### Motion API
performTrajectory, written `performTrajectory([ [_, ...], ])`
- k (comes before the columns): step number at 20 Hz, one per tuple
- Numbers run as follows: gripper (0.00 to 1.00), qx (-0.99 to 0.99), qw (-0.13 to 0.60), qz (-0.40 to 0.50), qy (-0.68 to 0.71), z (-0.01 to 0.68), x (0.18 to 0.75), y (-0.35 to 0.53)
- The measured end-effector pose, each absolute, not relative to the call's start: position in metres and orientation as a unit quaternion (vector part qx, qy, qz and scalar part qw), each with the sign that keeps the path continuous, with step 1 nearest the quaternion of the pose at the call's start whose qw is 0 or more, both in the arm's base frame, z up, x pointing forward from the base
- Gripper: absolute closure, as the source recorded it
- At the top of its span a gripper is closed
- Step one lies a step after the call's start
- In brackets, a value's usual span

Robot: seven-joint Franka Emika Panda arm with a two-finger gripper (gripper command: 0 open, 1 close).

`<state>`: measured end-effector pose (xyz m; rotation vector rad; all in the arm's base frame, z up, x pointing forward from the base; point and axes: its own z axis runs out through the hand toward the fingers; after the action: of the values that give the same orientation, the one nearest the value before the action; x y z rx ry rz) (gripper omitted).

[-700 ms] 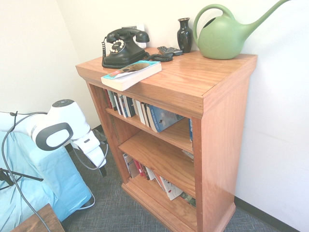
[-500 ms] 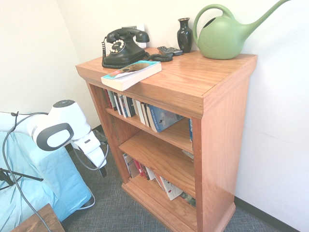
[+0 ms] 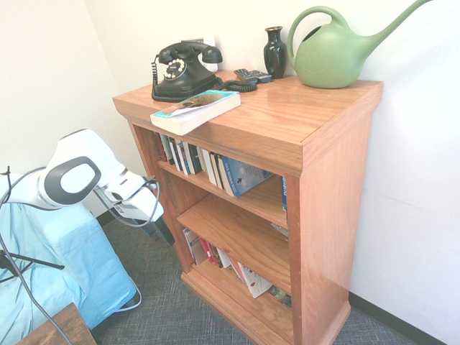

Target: Organize the shelf

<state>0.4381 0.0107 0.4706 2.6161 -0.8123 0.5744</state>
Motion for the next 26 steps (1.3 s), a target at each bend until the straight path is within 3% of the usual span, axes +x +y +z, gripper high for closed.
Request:
performTrajectory([
  [6,0.00,0.885,0.276,0.311,-0.207,0.540,0.435,0.035],
  [15,0.00,0.774,0.454,0.423,-0.125,0.587,0.426,0.085],
  [20,0.00,0.752,0.477,0.447,-0.082,0.589,0.432,0.103],
  [26,0.00,0.760,0.441,0.477,-0.023,0.598,0.459,0.114],
])
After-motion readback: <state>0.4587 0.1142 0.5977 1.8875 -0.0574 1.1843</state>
